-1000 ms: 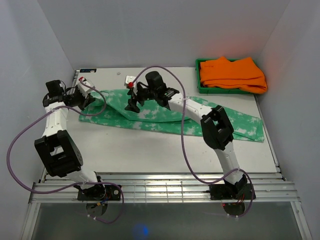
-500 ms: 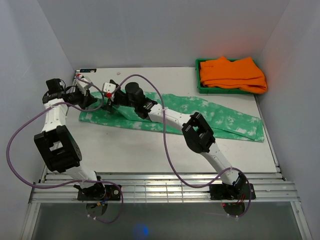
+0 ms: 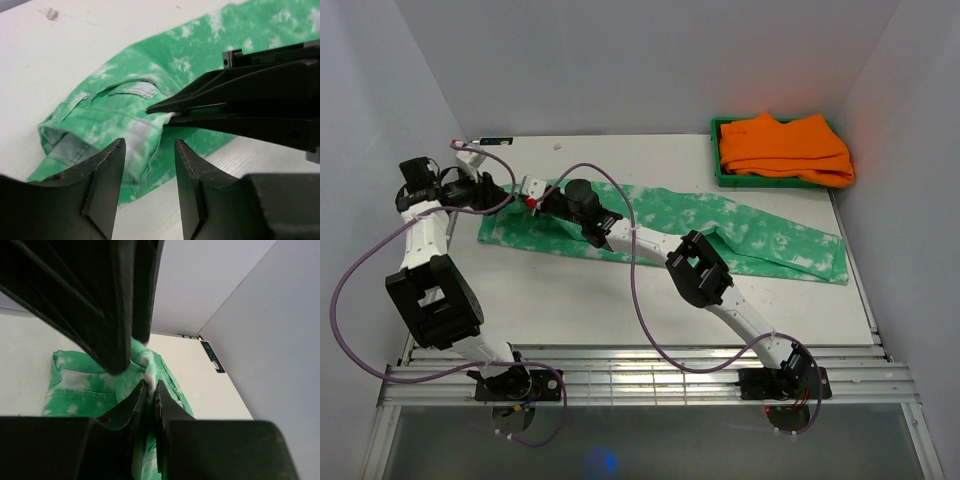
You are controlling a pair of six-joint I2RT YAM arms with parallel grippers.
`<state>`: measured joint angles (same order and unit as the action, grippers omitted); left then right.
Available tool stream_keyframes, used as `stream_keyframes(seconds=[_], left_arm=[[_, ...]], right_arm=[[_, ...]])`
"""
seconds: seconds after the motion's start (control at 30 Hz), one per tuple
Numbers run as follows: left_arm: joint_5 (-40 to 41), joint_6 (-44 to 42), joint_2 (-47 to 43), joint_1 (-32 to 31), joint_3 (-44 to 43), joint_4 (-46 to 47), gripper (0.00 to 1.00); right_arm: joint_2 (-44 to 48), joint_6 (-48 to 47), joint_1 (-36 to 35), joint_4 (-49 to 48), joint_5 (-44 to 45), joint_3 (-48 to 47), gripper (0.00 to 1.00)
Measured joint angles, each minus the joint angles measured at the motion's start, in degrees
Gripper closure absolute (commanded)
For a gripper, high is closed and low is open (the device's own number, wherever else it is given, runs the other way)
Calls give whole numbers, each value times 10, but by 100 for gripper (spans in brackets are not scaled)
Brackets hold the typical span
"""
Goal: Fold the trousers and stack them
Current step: Fold the trousers
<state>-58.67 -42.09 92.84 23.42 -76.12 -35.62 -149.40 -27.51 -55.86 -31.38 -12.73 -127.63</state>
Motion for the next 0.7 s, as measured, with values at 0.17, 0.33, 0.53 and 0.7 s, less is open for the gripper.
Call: stream_keyframes(seconds=[0.17, 0.33, 0.53, 0.7], left_arm=[[-54, 178, -30, 90, 20, 102, 50], [-110, 241, -44, 170, 47, 113, 59], [-106, 282, 3, 159, 83, 113, 81], [-40, 316, 71, 110, 87, 151, 90]], right_arm=[[0, 4, 3, -9, 32, 0, 92], [0, 15, 7, -33, 66, 0, 92], [0, 12, 11, -64, 115, 0, 92], [0, 7, 16, -86, 132, 4, 92]])
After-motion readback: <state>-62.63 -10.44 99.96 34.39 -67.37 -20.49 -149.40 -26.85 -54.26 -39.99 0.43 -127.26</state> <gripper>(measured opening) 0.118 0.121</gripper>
